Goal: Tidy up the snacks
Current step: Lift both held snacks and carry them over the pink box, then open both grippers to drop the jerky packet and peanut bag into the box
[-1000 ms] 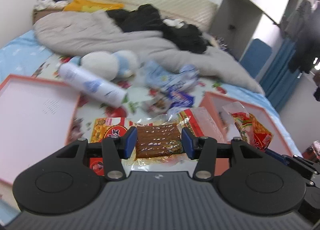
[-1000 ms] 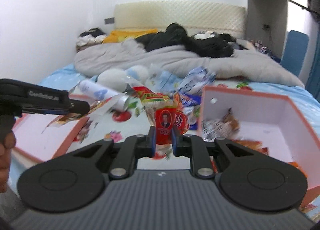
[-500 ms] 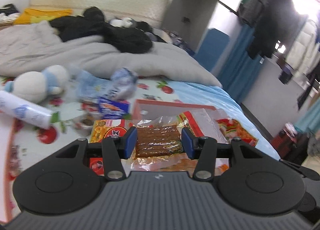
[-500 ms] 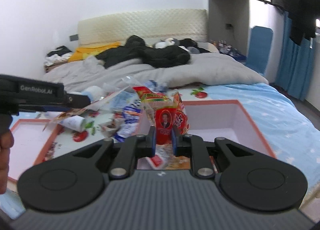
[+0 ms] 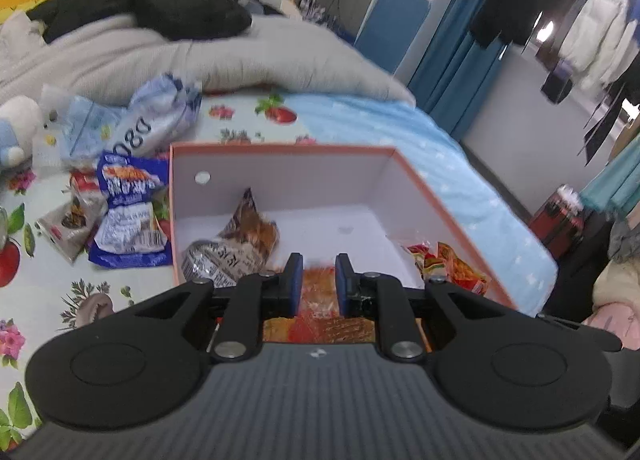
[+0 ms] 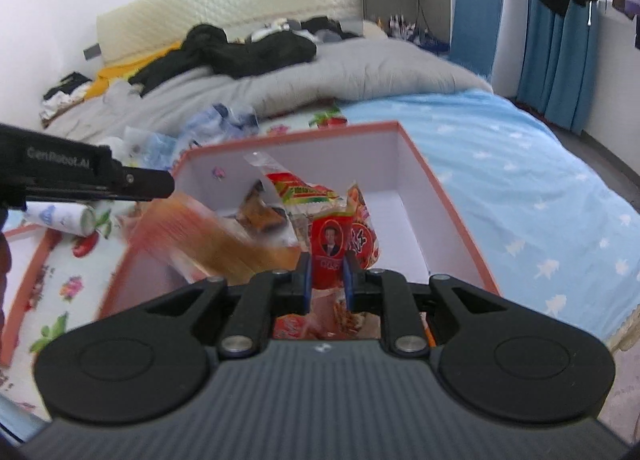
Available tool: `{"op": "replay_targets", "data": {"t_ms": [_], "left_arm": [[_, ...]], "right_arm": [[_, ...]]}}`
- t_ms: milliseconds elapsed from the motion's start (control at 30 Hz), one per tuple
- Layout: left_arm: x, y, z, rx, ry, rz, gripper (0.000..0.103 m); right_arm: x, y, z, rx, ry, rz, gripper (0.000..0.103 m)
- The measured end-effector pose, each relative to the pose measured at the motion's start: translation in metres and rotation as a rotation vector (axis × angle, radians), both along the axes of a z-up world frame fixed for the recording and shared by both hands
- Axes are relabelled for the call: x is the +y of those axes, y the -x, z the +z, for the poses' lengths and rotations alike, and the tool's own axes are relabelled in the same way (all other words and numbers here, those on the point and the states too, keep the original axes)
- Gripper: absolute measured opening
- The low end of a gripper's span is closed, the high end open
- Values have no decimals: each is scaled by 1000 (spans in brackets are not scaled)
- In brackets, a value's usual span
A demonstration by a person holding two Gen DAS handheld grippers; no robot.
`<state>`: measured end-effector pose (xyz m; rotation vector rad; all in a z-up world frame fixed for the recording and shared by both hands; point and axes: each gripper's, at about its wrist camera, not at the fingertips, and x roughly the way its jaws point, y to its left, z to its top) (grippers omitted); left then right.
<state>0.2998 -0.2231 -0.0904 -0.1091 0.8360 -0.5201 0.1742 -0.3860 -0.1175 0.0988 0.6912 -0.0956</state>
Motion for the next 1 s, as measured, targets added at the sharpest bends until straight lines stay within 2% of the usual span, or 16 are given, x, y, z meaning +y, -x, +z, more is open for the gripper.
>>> {"op": "replay_targets", "data": {"t_ms": [200,367,433,500,733,1000], "left_arm": [[-4,-10,-28,48,-42,-14,20],[3,-4,-27,40,-51,-1,21],[7,0,-21,23,-50,5,21],[11,6,-11,4,-49,9,21],[30,40,30,-61,-23,8,21],[65,96,85,-153,18,13,21]], "right_arm": [[-13,-11,-28,59,-25,-19,22],[-17,-11,-32,69,-56,-28,28],[-18,-10,-28,59,-61,-29,48],[-15,-6,-20,39,-62,-27,54],[0,16,12,-36,-66,-11,54],[22,50,54,-129,-59,-14,54]]}}
